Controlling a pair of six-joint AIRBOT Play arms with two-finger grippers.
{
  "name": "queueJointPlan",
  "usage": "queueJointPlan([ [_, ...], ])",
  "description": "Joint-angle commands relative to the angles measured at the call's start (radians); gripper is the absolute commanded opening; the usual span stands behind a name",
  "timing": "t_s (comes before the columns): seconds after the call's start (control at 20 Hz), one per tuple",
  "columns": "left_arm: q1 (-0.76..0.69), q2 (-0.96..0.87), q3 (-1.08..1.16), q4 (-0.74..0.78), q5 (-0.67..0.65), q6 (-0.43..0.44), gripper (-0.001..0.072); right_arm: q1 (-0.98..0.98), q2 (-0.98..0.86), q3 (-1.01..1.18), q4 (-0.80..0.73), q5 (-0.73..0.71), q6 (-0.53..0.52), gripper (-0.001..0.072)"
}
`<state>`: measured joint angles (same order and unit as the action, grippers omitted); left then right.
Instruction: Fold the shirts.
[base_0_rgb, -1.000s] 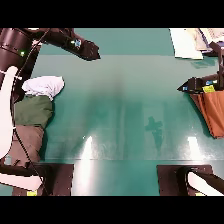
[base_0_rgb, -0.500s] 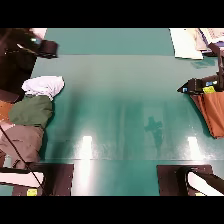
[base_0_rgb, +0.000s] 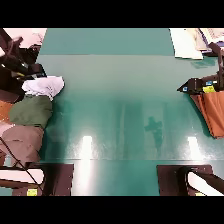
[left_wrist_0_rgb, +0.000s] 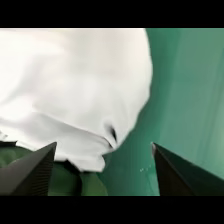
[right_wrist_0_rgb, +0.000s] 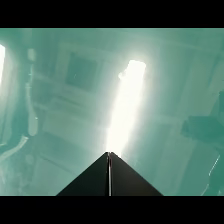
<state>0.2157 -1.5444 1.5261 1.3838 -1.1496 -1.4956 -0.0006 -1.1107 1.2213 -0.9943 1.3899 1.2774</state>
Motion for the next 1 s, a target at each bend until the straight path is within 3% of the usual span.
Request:
queueJointPlan([
  [0.0, 0.018, -0.001, -0.173, 0.008, 0.261, -0.016, 0.072, 0.001, -0.001, 0.0, 0.0, -0.007, 0.001, 0.0016],
  [0.3, 0.018, -0.068, -0.199, -0.008, 0.316, -0.02, 0.0718, 0.001, -0.002, -0.001, 0.001, -0.056, 0.016, 0.0016],
  [0.35, 0.018, -0.071, -0.198, -0.011, 0.316, -0.026, 0.0574, 0.001, -0.002, 0.0, 0.001, -0.055, 0.017, 0.0016],
  [0.4, 0.018, -0.071, -0.192, -0.012, 0.309, -0.026, 0.0251, 0.001, -0.001, 0.0, 0.001, -0.054, 0.017, 0.0016],
  [0.45, 0.018, -0.069, -0.181, -0.033, 0.296, -0.024, 0.0029, 0.001, -0.002, 0.0, 0.001, -0.052, 0.017, 0.0016],
  [0.6, 0.016, -0.019, -0.102, -0.093, 0.222, 0.021, 0.0021, 0.0, -0.002, 0.013, 0.001, -0.063, 0.018, 0.0016],
  [0.8, 0.016, 0.188, 0.085, -0.111, 0.154, 0.04, 0.002, 0.001, -0.002, 0.169, 0.001, -0.078, 0.025, 0.0016],
  [0.95, 0.016, 0.338, 0.243, -0.183, 0.015, 0.072, 0.002, 0.001, -0.002, 0.303, 0.001, -0.139, 0.025, 0.0016],
])
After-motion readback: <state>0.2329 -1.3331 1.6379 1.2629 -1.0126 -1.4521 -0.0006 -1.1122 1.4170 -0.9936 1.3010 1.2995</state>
